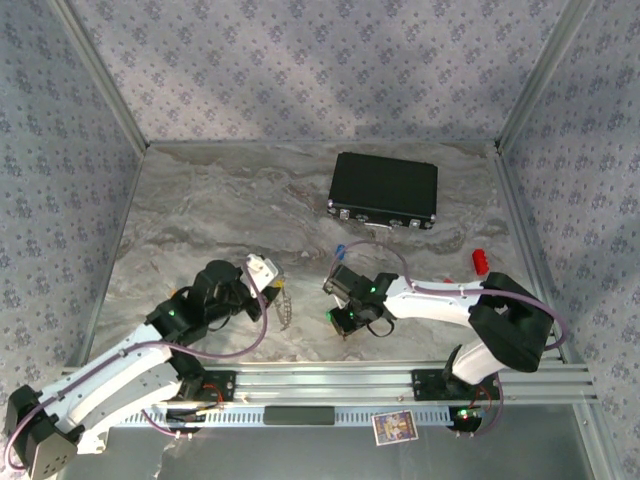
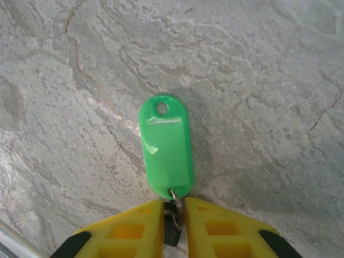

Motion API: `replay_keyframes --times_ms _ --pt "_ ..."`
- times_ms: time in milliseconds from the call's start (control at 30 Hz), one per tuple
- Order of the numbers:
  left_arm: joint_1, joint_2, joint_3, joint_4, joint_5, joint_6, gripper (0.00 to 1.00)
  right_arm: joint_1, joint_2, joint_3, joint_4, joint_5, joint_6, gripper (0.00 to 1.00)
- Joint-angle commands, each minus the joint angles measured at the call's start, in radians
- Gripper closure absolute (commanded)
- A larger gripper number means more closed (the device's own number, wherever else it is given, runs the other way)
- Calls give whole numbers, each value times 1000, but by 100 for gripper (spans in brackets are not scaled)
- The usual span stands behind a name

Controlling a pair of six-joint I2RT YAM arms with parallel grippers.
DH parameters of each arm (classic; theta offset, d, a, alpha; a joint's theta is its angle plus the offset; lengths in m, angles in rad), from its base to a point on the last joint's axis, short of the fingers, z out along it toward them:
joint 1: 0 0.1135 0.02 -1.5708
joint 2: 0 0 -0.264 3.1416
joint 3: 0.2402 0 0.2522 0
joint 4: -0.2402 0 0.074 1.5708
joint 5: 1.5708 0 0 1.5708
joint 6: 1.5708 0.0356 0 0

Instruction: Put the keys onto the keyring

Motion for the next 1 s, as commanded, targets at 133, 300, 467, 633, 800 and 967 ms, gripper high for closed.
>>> replay_keyframes --times_ms 133,300,467,633,800,967 --pt "-7 -20 25 34 36 19 100 -10 -16 10 -2 -12 -17 77" --pt "-8 -18 26 33 37 18 100 -10 -6 16 -7 -14 -18 80" --pt "-8 -18 27 29 37 20 100 -10 -6 15 -14 -12 -16 86" --pt "-9 -20 28 28 37 22 100 -11 0 16 -16 -23 -18 89" --pt "-9 -19 29 26 37 23 100 -13 10 20 -17 -29 -17 83" --pt "-10 -20 30 24 37 24 100 -12 14 25 -18 -28 -16 88"
